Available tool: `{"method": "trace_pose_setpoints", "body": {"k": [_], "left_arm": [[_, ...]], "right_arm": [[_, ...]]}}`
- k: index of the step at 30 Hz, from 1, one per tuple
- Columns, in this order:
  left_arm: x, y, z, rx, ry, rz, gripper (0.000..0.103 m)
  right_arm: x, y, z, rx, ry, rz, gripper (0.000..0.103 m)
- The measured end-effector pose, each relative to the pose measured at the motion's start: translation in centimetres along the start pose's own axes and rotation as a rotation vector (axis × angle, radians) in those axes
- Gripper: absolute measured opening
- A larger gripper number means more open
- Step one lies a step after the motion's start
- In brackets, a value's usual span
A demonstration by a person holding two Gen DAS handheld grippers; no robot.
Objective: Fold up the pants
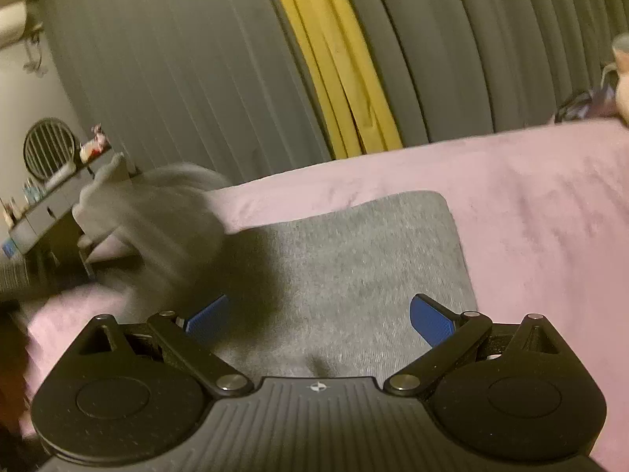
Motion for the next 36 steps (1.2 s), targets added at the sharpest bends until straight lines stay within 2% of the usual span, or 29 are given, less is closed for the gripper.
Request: {"method": "trace_pose_setpoints", "body": {"k": [2,5,8,11,13,15,17,19,20,21,24,26,27,29,30,32,33,34,35,36], "left_arm": [[-1.0,-0.8,-0.1,-0.03,-0.011,0.062,0.086],[-4.5,-1.7,2.3,0.017,0.017,0.207,0.09],[-8.6,-1.7,4.6,0.082,0.128,0.348,0.093],[-11.4,-2.9,6.4,0.101,0.238,0.395,0.094],[-12.1,-3.8,6.0,0.089,0.269,0.423,0.094],[-13.3,-4.4,5.4,0.059,0.244,0.464,0.094],[-13.9,-4.5,4.5,0.038,0.193,0.495,0.094],[-14.1,-4.0,3.9,0.016,0.181,0.484,0.094],[-13.8,-4.1,3.8,0.011,0.176,0.478,0.094],[-13.7,-5.0,4.1,0.008,0.167,0.476,0.094],[-14.1,-5.0,3.7,0.014,0.139,0.498,0.094],[-14.0,-5.4,3.4,0.0,0.116,0.516,0.094],[-14.0,-5.3,3.3,-0.009,0.111,0.522,0.093],[-14.0,-5.2,2.9,-0.029,0.106,0.523,0.093],[-14.0,-5.2,2.7,-0.033,0.109,0.524,0.093],[-13.9,-5.3,3.0,-0.03,0.112,0.526,0.093],[-13.8,-5.4,3.1,-0.027,0.116,0.531,0.093],[-13.8,-5.5,3.2,-0.022,0.118,0.535,0.093],[-13.7,-5.6,3.4,-0.017,0.117,0.533,0.093],[-13.6,-5.7,3.6,-0.01,0.119,0.529,0.093]], "right_arm": [[0.3,0.3,0.2,-0.016,0.04,-0.019,0.099],[0.5,0.6,-0.5,-0.07,0.124,-0.045,0.099],[0.9,1.5,-3.0,-0.165,0.228,-0.136,0.099],[0.8,2.8,-6.6,-0.251,0.315,-0.217,0.099],[0.8,3.1,-9.4,-0.326,0.33,-0.262,0.099],[0.8,2.8,-12.4,-0.408,0.35,-0.329,0.099],[0.4,2.8,-13.2,-0.405,0.362,-0.341,0.099],[0.0,2.9,-13.4,-0.417,0.369,-0.339,0.098],[-0.1,2.9,-13.6,-0.416,0.387,-0.325,0.089],[0.1,2.7,-13.3,-0.415,0.403,-0.318,0.074],[2.2,1.5,-13.1,-0.393,0.5,-0.404,0.067],[3.4,0.9,-13.3,-0.355,0.564,-0.48,0.071],[3.4,0.7,-13.6,-0.351,0.569,-0.503,0.084],[2.0,1.3,-14.3,-0.361,0.593,-0.497,0.099],[1.1,2.0,-14.5,-0.373,0.569,-0.47,0.099],[-1.1,2.6,-15.5,-0.423,0.464,-0.397,0.099],[-1.7,2.7,-15.6,-0.421,0.441,-0.376,0.092],[-2.2,2.8,-15.4,-0.408,0.441,-0.351,0.078],[-2.4,2.9,-14.9,-0.392,0.437,-0.339,0.043],[-2.4,3.0,-14.3,-0.377,0.427,-0.341,0.043]]}}
Point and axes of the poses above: each gripper's, at about its wrist camera, not at the fingertips, and z roughly against the way its jaws point, x to its right, y to its top, the point moved 1 cm from there along -z, roughly the way its jaws point, and after that the axes turned 15 degrees about -x, right-handed, at the moved point
